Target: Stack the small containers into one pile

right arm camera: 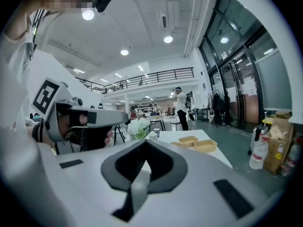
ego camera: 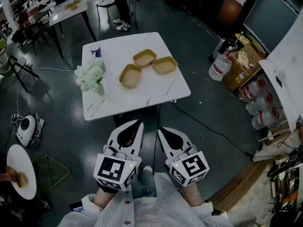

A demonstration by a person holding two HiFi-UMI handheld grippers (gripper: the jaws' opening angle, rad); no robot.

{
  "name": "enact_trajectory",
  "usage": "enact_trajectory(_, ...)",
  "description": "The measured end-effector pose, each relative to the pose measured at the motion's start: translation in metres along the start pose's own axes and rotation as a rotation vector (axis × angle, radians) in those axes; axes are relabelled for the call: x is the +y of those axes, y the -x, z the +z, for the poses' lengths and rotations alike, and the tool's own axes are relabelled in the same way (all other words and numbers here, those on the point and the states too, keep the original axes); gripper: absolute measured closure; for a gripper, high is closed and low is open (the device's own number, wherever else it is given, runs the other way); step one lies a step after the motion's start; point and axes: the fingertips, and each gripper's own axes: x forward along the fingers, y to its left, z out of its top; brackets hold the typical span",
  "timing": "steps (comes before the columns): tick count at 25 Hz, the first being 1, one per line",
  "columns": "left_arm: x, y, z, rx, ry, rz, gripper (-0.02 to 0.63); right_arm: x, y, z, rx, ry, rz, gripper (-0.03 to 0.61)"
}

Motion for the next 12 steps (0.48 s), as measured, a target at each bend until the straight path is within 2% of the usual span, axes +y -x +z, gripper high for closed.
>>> enact_trajectory(12,-0.020,-0.010,-0.007,0.004,-0.016,0.028,0.596,-0.016,0.021,-0.004,-0.024,-0.010,0.030,0.568)
